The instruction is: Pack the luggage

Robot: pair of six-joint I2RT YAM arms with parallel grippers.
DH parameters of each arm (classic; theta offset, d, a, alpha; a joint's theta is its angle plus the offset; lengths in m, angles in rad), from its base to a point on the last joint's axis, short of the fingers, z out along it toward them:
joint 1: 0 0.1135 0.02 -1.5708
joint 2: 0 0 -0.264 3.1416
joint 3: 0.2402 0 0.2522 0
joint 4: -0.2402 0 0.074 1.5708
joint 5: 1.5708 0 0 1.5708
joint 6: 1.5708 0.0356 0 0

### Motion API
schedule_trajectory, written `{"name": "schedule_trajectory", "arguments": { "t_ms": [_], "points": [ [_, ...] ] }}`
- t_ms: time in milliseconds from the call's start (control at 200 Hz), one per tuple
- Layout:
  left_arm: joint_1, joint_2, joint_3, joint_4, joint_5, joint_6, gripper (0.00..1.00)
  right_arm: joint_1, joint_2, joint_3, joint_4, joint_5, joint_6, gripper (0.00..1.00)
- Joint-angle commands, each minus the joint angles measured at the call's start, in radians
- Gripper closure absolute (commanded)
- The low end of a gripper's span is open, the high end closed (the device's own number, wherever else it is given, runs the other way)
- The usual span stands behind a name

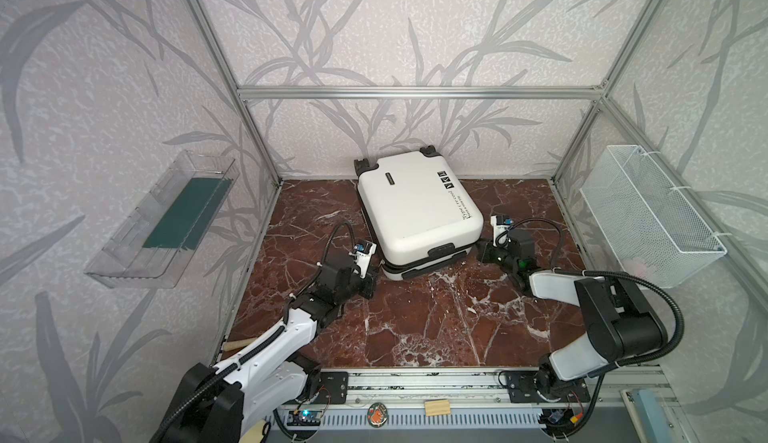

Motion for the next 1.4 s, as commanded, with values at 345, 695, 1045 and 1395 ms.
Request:
{"name": "schedule_trajectory", "arguments": {
  "t_ms": [345, 695, 1045, 1395],
  "points": [
    [-0.002, 0.034, -0.009, 0.108, -0.055, -0.002, 1.0, 0.111, -0.202, -0.048, -0.219, -0.022, -0.072, 1.0],
    [0.001, 0.057, -0.005, 0.137, -0.109, 0.023, 1.0, 0.161, -0.294, -0.109, -0.276, -0.059, -0.123, 1.0],
    [-0.001, 0.053, -0.011, 0.137, -0.106, 0.027, 1.0, 0.263, -0.284, -0.198, -0.071, -0.104, -0.16, 1.0],
    [0.0, 0.05, -0.005, 0.119, -0.11, 0.038, 1.0, 0.42, -0.387, -0.276, 0.007, 0.08, -0.218, 1.0]
  ]
}}
